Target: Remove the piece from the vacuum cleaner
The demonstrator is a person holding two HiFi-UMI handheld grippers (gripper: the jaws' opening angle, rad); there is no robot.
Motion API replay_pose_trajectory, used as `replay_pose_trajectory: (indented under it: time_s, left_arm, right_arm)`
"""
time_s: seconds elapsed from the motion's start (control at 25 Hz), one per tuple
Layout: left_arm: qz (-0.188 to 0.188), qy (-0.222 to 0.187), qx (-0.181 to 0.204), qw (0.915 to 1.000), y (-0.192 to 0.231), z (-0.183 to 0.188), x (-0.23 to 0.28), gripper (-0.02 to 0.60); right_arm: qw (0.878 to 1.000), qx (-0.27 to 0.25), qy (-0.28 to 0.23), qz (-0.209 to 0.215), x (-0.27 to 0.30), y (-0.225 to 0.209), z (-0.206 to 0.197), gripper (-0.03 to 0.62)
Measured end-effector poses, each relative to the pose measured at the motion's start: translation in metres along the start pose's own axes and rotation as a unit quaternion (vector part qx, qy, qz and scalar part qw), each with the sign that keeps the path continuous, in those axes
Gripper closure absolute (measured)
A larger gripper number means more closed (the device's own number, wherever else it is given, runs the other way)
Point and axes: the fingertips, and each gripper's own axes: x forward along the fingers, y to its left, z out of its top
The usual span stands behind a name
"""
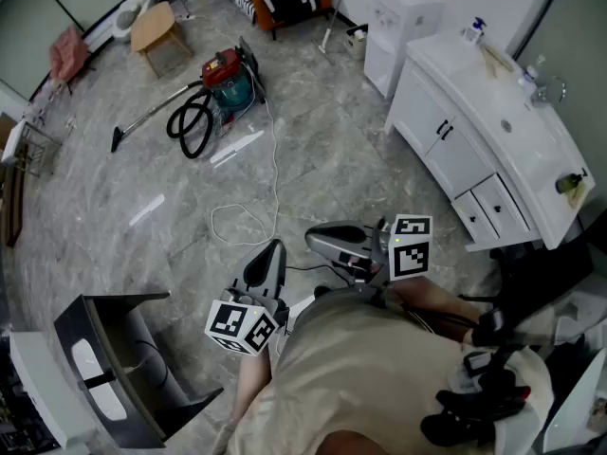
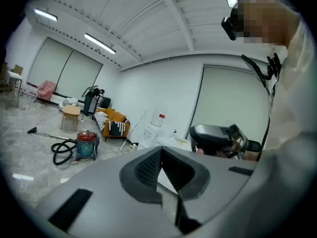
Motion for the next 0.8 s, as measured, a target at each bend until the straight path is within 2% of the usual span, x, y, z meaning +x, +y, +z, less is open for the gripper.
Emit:
replay_pose_trajectory:
  time_s: [0.16,0.36,0.56,0.68,0.8]
  left_arm:
    - [-0.020,-0.008,-0.006,0.9997,-0.015,0.004,0.005,0.578]
    - [-0.018,-0.001,0.008,0.9998,-0.033,0.013,0.070,0.578]
    - [-0.011,0.006,0.020,0.9997,-0.035,0.026,0.133,0.578]
    - [0.011,0.008,0.025,0.9996,-0.029,0.030,0.162,0.577]
    - [0.048,0.006,0.016,0.9987,-0.023,0.032,0.176,0.578]
  right_arm:
    - [1.000,0.007,0.008,0.002,-0.007,-0.004,0.005,0.592]
    - [1.000,0.027,-0.010,0.007,-0.046,-0.040,0.051,0.592]
    - [0.999,-0.037,-0.003,0.019,-0.058,-0.065,0.093,0.592]
    - [0.998,-0.055,-0.003,0.038,-0.070,-0.075,0.118,0.592]
    - [0.995,-0.076,0.028,0.061,-0.079,-0.081,0.120,0.592]
